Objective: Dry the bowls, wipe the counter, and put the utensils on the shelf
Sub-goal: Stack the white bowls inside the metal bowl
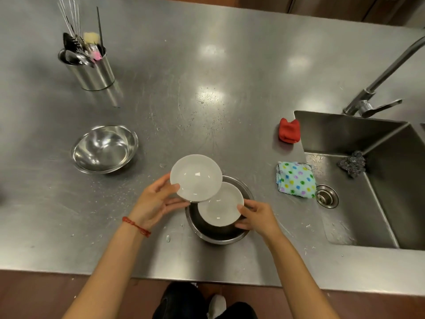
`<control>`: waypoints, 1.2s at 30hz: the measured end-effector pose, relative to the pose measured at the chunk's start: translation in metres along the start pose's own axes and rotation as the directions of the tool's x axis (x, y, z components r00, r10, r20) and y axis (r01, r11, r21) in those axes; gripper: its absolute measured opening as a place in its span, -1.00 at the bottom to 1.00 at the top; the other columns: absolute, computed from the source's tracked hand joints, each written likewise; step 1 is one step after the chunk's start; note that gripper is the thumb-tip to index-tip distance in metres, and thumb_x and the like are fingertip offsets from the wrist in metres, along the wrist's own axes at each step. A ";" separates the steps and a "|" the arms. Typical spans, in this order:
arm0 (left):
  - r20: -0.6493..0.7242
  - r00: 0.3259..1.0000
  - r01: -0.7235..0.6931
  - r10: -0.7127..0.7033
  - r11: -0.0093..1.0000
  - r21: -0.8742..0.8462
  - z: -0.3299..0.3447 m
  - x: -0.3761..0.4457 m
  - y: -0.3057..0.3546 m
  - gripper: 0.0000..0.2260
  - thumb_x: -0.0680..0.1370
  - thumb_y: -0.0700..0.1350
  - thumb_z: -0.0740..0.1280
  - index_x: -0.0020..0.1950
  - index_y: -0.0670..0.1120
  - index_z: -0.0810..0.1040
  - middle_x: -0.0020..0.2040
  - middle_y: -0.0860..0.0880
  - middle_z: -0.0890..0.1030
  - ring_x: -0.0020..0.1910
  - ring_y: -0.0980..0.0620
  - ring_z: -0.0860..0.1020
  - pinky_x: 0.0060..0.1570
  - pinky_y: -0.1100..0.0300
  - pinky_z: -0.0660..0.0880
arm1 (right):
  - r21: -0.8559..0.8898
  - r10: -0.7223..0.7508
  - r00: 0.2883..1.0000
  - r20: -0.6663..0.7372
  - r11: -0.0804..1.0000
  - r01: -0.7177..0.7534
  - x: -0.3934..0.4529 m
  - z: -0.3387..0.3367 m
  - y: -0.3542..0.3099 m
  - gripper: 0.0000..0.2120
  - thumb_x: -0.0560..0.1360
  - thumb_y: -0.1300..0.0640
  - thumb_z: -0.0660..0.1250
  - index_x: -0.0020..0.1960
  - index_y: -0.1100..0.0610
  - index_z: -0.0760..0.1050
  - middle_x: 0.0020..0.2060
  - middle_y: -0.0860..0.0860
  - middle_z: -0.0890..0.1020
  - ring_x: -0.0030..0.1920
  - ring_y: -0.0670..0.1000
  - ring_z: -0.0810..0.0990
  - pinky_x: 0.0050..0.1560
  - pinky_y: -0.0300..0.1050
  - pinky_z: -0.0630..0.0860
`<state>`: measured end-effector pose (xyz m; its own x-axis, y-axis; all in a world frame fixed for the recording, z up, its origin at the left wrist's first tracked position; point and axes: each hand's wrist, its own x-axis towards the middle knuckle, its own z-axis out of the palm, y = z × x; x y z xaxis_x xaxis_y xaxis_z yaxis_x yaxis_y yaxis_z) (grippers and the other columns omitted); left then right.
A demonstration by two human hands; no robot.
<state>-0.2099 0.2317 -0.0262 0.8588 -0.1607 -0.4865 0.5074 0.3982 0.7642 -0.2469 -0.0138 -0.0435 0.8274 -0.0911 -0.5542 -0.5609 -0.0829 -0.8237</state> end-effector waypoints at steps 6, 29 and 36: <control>0.030 0.996 0.076 -0.078 0.995 0.069 0.016 -0.007 -0.013 -0.62 0.49 -0.30 0.28 0.29 -0.04 0.40 0.13 -0.06 0.55 -0.16 -0.17 0.66 -0.30 0.07 0.63 | -0.231 -0.104 0.981 -0.162 0.971 0.064 -0.003 0.000 0.009 -0.78 0.47 0.21 0.35 0.11 0.19 0.56 -0.32 0.02 0.65 -0.39 -0.01 0.65 -0.30 -0.19 0.63; -0.072 0.996 0.074 -0.048 0.904 0.421 0.062 -0.013 -0.030 -0.66 0.48 -0.35 0.31 0.25 -0.18 0.46 -0.14 -0.07 0.56 -0.25 -0.08 0.57 -0.52 0.25 0.57 | -0.881 -0.489 0.863 -0.128 0.456 0.128 -0.016 -0.040 0.105 -0.55 0.58 -0.02 0.13 0.43 0.08 0.23 0.46 0.04 0.25 0.48 0.06 0.14 0.43 -0.05 0.11; -0.114 0.993 0.036 0.032 0.835 0.548 0.057 -0.008 -0.039 -0.64 0.45 -0.41 0.33 0.23 -0.24 0.48 -0.37 -0.09 0.52 -0.35 -0.09 0.57 -0.48 0.29 0.57 | -0.879 -0.460 0.878 -0.131 0.464 0.112 -0.016 -0.039 0.102 -0.54 0.59 -0.04 0.09 0.45 0.06 0.19 0.48 0.02 0.21 0.49 0.03 0.10 0.45 -0.07 0.07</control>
<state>-0.2322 0.1660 -0.0278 0.8610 -0.0444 -0.5067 0.4935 -0.1684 0.8533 -0.3186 -0.0596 -0.1143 0.9808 -0.1715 -0.0924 -0.1929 -0.9208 -0.3388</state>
